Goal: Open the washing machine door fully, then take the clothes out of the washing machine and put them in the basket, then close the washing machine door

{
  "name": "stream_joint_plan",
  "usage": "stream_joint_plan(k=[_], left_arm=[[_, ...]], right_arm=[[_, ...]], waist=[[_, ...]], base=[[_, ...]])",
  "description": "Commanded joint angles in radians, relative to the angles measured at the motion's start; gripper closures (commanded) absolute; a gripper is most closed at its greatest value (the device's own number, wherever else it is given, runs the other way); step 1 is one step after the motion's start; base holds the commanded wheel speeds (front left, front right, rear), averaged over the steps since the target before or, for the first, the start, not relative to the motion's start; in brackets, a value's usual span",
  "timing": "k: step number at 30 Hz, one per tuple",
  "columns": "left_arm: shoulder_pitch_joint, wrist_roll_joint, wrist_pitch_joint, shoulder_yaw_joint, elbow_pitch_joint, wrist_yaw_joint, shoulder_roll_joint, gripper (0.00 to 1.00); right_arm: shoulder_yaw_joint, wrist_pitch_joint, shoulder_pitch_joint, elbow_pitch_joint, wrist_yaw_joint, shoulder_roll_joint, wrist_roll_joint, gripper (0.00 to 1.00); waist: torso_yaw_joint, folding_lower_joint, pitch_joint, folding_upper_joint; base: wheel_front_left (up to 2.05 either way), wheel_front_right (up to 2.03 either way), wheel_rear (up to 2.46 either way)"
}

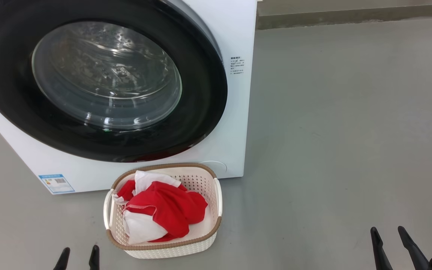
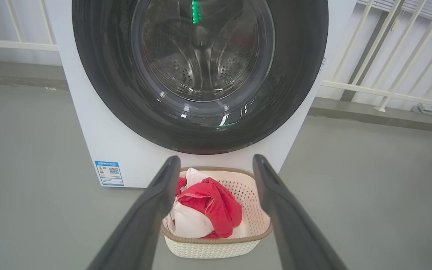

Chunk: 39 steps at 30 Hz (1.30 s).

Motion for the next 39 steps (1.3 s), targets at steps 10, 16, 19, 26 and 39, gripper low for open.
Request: stream_joint_plan(k=[10, 16, 19, 26, 39], left_arm=[[-0.019, 0.009, -0.008, 0.042, -0.027, -0.005, 0.013, 0.00], [-0.002, -0.007, 0.009, -0.006, 0.057, 0.002, -0.031, 1.00], [-0.008, -0.037, 0.018, -0.004, 0.058, 0.002, -0.032, 1.00], [-0.022, -0.108, 0.038, -0.001, 0.059, 0.001, -0.034, 1.00], [-0.052, -0.241, 0.075, 0.005, 0.062, 0.000, -0.038, 1.00]], right_arm=[[0.020, -0.006, -0.026, -0.029, -0.001, -0.014, 0.003, 0.00], [0.004, 0.002, 0.000, 0.056, 0.000, 0.024, 0.006, 1.00], [0.004, 0.011, -0.008, 0.056, 0.000, 0.025, 0.036, 1.00], [0.003, 0.032, -0.026, 0.056, 0.000, 0.025, 0.107, 1.00], [0.001, 0.070, -0.062, 0.059, 0.000, 0.027, 0.238, 1.00]], waist=[[-0.001, 0.0000, 0.002, 0.0000], [-0.002, 0.0000, 0.002, 0.0000], [-0.003, 0.0005, 0.002, 0.0000], [-0.004, 0.0003, 0.002, 0.0000], [-0.006, 0.0000, 0.004, 0.0000]], base=[[0.00, 0.00, 0.00], [0.00, 0.00, 0.00], [0.00, 0.00, 0.00], [0.00, 0.00, 0.00], [0.00, 0.00, 0.00]])
